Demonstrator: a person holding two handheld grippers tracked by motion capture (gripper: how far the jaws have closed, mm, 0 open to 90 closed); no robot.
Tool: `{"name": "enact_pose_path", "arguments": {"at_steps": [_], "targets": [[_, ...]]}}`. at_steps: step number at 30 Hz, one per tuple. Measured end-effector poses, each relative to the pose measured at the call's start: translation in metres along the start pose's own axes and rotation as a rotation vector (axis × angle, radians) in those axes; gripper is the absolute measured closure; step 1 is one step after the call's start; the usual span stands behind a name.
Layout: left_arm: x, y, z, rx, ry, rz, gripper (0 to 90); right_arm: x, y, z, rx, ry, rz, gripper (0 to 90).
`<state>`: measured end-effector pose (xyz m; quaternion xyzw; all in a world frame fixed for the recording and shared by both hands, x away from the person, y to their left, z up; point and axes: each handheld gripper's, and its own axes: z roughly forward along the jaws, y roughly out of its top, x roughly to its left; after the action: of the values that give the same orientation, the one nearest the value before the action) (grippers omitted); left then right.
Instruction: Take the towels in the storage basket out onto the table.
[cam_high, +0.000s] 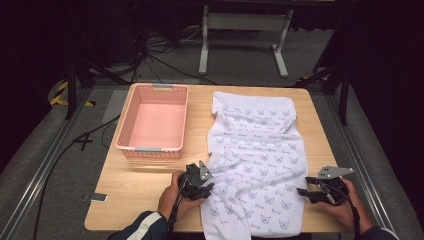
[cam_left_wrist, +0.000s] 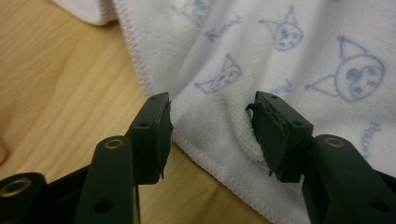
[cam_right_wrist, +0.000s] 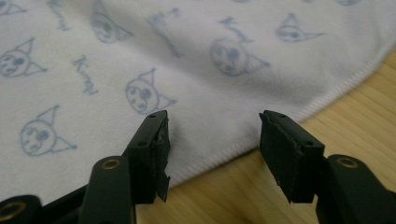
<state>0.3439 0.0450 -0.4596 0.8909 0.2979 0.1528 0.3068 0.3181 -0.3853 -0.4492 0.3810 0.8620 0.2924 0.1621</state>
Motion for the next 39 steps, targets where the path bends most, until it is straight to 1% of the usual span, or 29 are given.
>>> {"name": "enact_pose_path", "arguments": {"at_steps": [1,3,4,6,7,8,10,11,12,13,14,15,16,17,18,19,20,21,23,25,28,29,30,31,34,36,37,38,39], "targets": [[0.002,0.001,0.001,0.003,0.003,-0.012,48.7,-0.006,0.0,0.0,0.0,-0.02,0.027,43.3],[0.006,0.004,0.004,0.003,0.015,-0.013,50.3,-0.016,0.001,0.0,0.001,-0.086,0.04,44.4],[0.007,0.007,0.007,-0.009,0.02,-0.012,51.6,-0.022,0.002,0.001,0.003,-0.121,0.046,44.4],[0.008,0.015,0.013,-0.005,0.058,0.006,53.7,-0.033,0.004,0.004,-0.008,-0.12,0.086,44.3],[0.008,0.02,0.017,0.001,0.068,0.019,55.0,-0.038,0.006,0.006,-0.008,-0.134,0.1,44.2],[0.009,0.023,0.019,0.004,0.069,0.022,55.4,-0.042,0.008,0.008,-0.01,-0.152,0.099,44.2],[0.011,0.027,0.022,0.006,0.069,0.016,56.3,-0.044,0.01,0.01,-0.009,-0.159,0.095,44.2],[0.012,0.028,0.023,0.003,0.063,0.01,56.5,-0.049,0.013,0.012,-0.005,-0.181,0.098,44.1],[0.012,0.029,0.023,0.015,0.044,0.007,58.7,-0.052,0.015,0.014,-0.009,-0.188,0.103,44.1],[0.011,0.028,0.023,0.005,0.052,0.007,60.5,-0.056,0.016,0.015,-0.007,-0.186,0.1,42.9],[0.009,0.027,0.021,0.014,0.025,0.012,63.0,-0.057,0.017,0.016,-0.006,-0.181,0.112,42.7],[0.006,0.025,0.019,0.01,0.01,-0.001,65.9,-0.057,0.016,0.015,-0.01,-0.174,0.114,43.2],[0.006,0.025,0.019,0.01,0.01,-0.001,65.9,-0.056,0.015,0.014,-0.012,-0.171,0.104,43.2],[0.0,0.02,0.013,0.023,-0.024,0.004,65.8,-0.056,0.013,0.013,-0.006,-0.164,0.096,43.2],[-0.003,0.017,0.011,0.018,-0.042,-0.004,65.7,-0.053,0.011,0.011,-0.008,-0.154,0.098,43.2],[-0.008,0.011,0.005,0.02,-0.073,-0.008,65.3,-0.051,0.008,0.008,-0.005,-0.14,0.081,43.2],[-0.008,0.011,0.005,0.02,-0.073,-0.008,63.7,-0.051,0.008,0.008,-0.005,-0.14,0.081,43.2],[-0.012,0.006,0.002,0.019,-0.091,-0.011,63.7,-0.046,0.003,0.004,-0.007,-0.121,0.064,42.5],[-0.02,-0.003,-0.006,0.02,-0.115,-0.021,61.5,-0.04,-0.001,0.0,-0.001,-0.093,0.061,40.9],[-0.028,-0.009,-0.014,0.035,-0.131,-0.006,60.5,-0.033,-0.006,-0.005,0.008,-0.075,0.035,40.9],[-0.038,-0.021,-0.027,0.054,-0.171,0.017,58.8,-0.02,-0.013,-0.013,0.034,-0.012,0.019,40.8],[-0.039,-0.024,-0.03,0.059,-0.183,0.006,57.1,-0.016,-0.014,-0.016,0.047,-0.016,0.015,40.6],[-0.039,-0.025,-0.032,0.048,-0.195,0.004,53.9,-0.013,-0.013,-0.019,0.057,-0.028,-0.001,43.2],[-0.037,-0.025,-0.033,0.033,-0.209,0.009,51.9,-0.01,-0.012,-0.021,0.044,-0.021,-0.022,45.6],[-0.031,-0.014,-0.029,-0.018,-0.19,0.027,44.0,0.0,-0.001,-0.028,-0.026,0.008,-0.055,45.7],[-0.023,-0.002,-0.022,-0.047,-0.166,0.061,41.2,0.005,0.01,-0.023,-0.051,-0.011,-0.099,47.4],[-0.019,0.004,-0.017,-0.058,-0.158,0.054,41.0,0.004,0.016,-0.02,-0.055,-0.007,-0.107,47.9],[-0.019,0.004,-0.017,-0.058,-0.158,0.054,41.0,0.002,0.021,-0.016,-0.067,0.001,-0.104,48.7],[-0.012,0.013,-0.01,-0.074,-0.153,0.055,41.0,0.002,0.021,-0.016,-0.067,0.001,-0.104,48.7]]}}
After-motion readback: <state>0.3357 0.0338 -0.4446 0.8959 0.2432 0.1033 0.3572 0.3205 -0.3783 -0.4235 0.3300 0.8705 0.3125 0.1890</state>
